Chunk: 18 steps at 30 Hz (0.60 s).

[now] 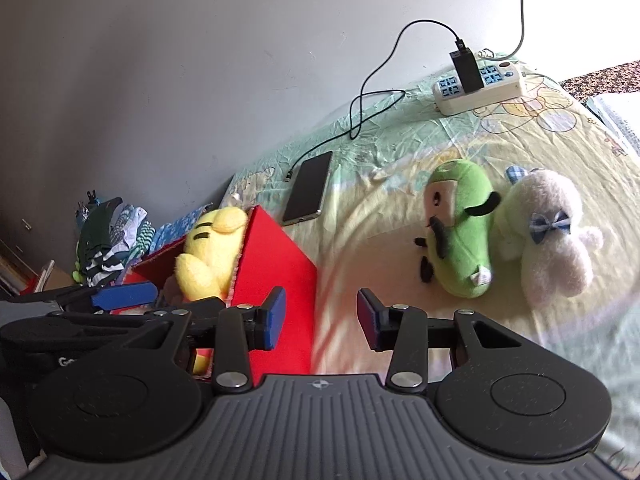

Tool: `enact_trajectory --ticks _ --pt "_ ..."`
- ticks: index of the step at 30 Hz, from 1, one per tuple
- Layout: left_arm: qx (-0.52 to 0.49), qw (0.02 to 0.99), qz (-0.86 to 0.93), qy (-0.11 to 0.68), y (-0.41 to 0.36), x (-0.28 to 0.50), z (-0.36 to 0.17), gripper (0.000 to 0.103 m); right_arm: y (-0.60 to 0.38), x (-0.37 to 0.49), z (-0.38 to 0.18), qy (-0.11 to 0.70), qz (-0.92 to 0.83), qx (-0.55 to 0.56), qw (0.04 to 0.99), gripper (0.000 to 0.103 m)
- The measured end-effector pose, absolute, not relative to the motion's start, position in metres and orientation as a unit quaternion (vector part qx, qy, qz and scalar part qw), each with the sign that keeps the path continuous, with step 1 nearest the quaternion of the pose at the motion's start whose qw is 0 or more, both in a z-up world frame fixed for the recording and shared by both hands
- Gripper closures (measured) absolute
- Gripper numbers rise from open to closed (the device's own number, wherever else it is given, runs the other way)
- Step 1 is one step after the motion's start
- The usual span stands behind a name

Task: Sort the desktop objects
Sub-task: 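Move the right gripper to the green bean-shaped plush on the sheet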

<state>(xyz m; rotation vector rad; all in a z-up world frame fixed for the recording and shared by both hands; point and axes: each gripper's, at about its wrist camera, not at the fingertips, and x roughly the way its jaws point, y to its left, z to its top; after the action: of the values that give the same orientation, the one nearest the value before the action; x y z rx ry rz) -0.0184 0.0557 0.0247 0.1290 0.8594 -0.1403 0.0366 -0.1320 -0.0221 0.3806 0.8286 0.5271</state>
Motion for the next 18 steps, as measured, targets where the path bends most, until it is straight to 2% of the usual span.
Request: enact_trajectory --ticks 14,18 --pt "0.023 0.88 -0.121 0.458 -0.026 0.005 -0.016 0.015 -0.211 0.067 -0.051 0.436 0.222 0.187 0.852 0.059" --pt "0.005 0.869 -0.129 0.477 -0.036 0.015 -0.029 0.018 -0.232 0.078 -0.056 0.438 0.205 0.198 0.852 0.059"
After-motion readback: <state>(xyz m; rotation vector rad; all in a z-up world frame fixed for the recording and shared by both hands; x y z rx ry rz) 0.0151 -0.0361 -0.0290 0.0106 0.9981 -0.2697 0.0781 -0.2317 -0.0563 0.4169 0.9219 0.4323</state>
